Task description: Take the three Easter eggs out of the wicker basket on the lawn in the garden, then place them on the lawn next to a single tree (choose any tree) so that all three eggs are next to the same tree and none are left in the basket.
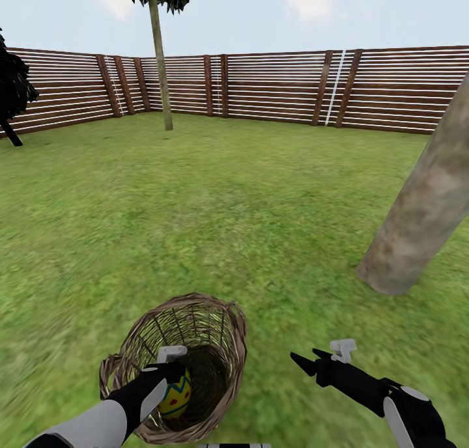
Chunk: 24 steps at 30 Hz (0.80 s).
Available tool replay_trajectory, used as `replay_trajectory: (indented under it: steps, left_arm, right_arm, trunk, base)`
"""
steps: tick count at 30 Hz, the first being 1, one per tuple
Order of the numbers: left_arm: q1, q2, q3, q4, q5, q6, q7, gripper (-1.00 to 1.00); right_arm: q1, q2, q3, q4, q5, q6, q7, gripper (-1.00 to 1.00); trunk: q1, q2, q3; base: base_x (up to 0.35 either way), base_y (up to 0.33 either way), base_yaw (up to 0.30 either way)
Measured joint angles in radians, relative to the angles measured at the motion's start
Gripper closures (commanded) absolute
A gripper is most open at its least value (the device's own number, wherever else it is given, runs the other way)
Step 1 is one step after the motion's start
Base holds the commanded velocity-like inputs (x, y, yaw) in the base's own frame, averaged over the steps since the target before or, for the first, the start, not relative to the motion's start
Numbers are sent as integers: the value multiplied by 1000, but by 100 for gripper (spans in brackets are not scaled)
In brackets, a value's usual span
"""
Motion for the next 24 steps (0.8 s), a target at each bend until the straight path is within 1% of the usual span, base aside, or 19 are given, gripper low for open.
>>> replay_trajectory:
  steps: [8, 15, 24]
  left_arm:
    - [0, 0, 0, 0, -1, 0, 0, -100]
    - [-1, 1, 0, -3, 4, 39, 0, -100]
    - [-1, -1, 0, -3, 5, 55, 2, -100]
  right_arm:
    - [0, 0, 0, 0, 0, 0, 0, -100]
    - [0, -1, -5, 0, 1, 0, 5, -100]
    - [0, -1, -6, 0, 1, 0, 6, -100]
  trunk:
    - [0, 0, 0]
    - [0, 0, 0]
    - [0, 0, 0]
  base:
    - [0, 0, 0]
    - [0, 0, 0]
    - [0, 0, 0]
